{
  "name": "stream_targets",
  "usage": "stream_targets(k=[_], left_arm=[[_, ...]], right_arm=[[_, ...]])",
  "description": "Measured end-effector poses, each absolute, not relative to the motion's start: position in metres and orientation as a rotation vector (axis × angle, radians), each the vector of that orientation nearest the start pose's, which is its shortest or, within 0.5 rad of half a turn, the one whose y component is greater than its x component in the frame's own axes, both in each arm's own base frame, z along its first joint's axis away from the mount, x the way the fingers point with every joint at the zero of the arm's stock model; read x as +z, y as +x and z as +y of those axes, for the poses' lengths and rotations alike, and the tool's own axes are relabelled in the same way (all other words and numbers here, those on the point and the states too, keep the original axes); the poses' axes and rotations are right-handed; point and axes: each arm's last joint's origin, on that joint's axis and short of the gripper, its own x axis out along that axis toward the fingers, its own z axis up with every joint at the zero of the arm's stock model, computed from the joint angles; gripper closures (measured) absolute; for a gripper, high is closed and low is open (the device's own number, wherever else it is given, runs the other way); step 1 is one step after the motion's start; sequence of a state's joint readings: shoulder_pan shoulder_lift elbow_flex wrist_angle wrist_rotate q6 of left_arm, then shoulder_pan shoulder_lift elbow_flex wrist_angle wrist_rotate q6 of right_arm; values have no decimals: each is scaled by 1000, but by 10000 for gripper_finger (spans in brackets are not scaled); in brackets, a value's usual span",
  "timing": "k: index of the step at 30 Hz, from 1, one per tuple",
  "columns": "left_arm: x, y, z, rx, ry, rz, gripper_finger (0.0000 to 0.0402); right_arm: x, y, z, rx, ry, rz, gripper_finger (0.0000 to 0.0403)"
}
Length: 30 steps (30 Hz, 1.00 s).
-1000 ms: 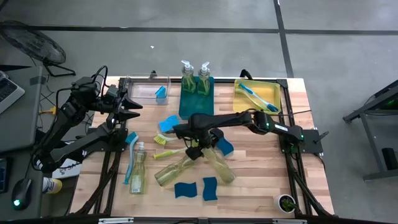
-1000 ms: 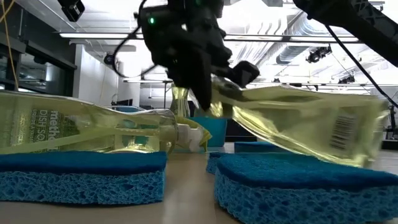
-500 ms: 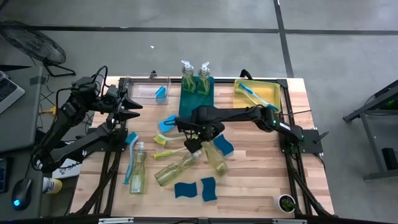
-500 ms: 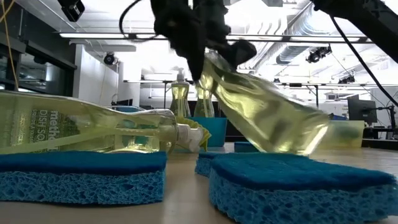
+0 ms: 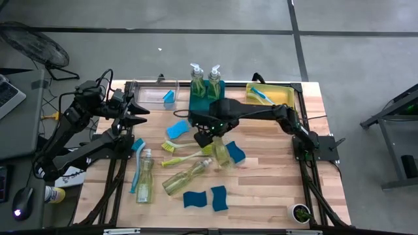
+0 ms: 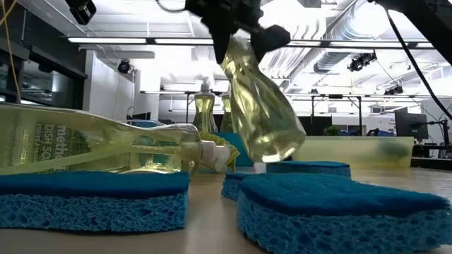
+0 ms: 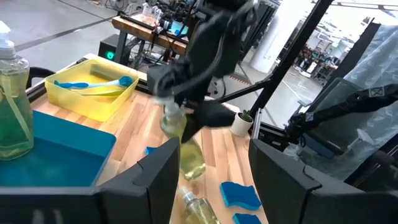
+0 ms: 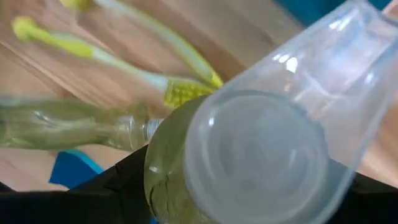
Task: Pick & Place Kitchen Sink Supplies
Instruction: Put the yellow soap dispenser into the blue bin
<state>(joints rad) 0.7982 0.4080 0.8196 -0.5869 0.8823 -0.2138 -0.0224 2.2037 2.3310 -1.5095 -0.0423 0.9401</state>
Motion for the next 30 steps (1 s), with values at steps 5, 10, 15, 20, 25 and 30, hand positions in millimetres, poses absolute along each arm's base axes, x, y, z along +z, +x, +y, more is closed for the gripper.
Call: stream_targets(k=[5, 10, 15, 20, 25, 30], left_arm=[[346, 60, 30, -71, -344, 126, 213], [346, 60, 30, -70, -344, 126, 213], [346, 60, 30, -69, -348, 126, 213], [346, 60, 30, -64, -346, 125, 213], [346, 60, 31, -20, -359, 123, 213], [346, 60, 31, -12, -367, 123, 213]], right_arm=[[337, 420, -20, -657, 815, 1149, 126], [364, 409, -32, -687, 781, 993, 126], [380, 407, -47, -703, 721, 852, 126], [388, 410, -68, -670, 639, 764, 126], [391, 410, -93, -611, 556, 748, 126], [392, 408, -118, -484, 403, 767, 126]])
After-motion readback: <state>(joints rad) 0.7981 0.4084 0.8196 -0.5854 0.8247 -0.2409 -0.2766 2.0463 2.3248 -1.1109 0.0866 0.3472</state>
